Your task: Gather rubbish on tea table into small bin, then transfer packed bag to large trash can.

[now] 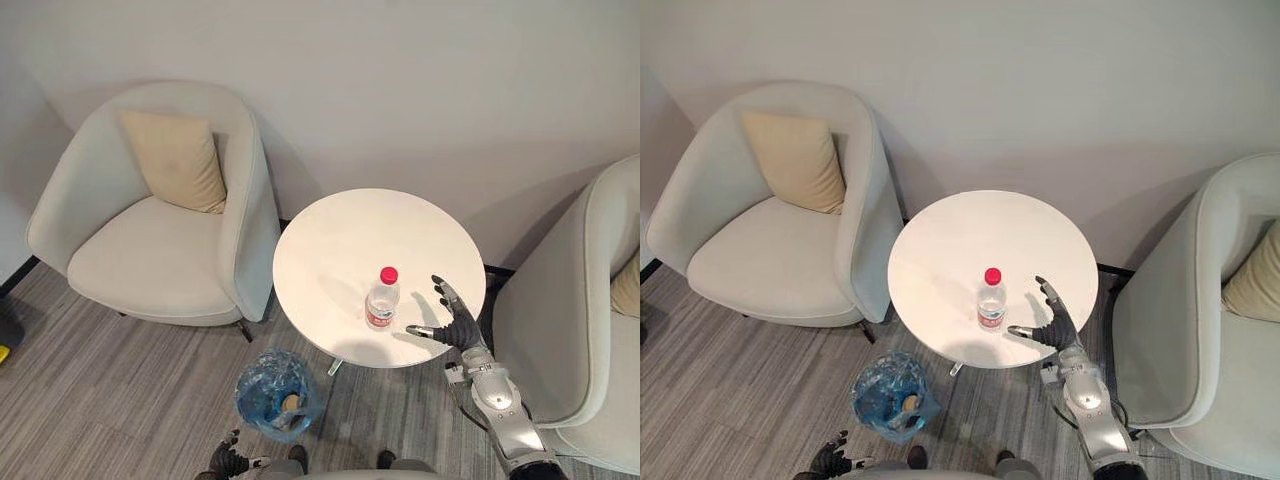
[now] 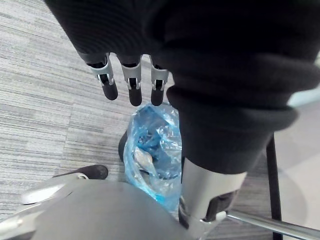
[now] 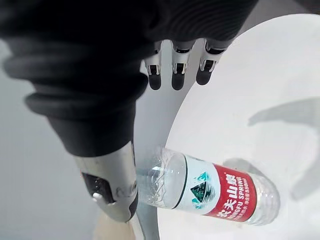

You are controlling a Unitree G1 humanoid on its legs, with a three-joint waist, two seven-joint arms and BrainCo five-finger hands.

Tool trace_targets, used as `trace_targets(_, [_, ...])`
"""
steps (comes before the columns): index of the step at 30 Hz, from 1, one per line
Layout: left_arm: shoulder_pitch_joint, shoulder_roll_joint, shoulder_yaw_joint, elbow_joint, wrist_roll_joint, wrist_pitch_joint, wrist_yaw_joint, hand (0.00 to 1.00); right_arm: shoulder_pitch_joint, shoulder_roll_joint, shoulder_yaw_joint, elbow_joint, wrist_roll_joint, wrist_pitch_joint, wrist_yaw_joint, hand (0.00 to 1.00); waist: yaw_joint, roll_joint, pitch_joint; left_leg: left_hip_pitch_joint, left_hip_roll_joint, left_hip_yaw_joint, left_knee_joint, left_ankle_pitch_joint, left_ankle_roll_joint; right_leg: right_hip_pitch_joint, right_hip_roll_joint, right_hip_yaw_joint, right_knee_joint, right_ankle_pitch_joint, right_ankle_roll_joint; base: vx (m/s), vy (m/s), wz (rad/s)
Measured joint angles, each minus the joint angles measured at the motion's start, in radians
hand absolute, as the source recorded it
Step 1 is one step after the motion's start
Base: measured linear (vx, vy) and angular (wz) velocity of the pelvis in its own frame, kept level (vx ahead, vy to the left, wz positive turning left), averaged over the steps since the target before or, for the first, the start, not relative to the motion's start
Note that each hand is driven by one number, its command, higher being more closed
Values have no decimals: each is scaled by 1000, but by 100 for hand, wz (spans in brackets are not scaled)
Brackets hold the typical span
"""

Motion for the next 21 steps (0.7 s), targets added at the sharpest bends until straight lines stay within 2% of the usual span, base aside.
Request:
trace_targets(3, [-1,-1,-1,0,0,-1,0,0,-45,4,18,49,25,-1,-2,0,2,4,0,-7,-1,-14,-24,18,-1,-1,1,-15,-9,4,-2,36,-24,14])
trace_targets(5, [-4,-3,-3,-1,0,-3,0,0,-69,6,19,88,28,0,-6,0,17,8,0,-8,-1,-21,-24,18,-1,4,1,-26,-14,3,-2,27,-14,11])
trace_targets(17, [-17,-12,-12,-2,-2,-13,1,0,-177,20,46,222,66,3,-40,0,19,35,30,-28,-2,-72,-31,33,-7,13,2,-76,-27,3,-3,-15,-8,12])
trace_targets(21, [-19,-12,-12,-4,-3,-19,2,0,-199,31,49,262,68,6,-40,0,20,36,35,-41,-2,-85,-54,50,-7,-5,2,-89,-26,3,-3,-20,-9,10])
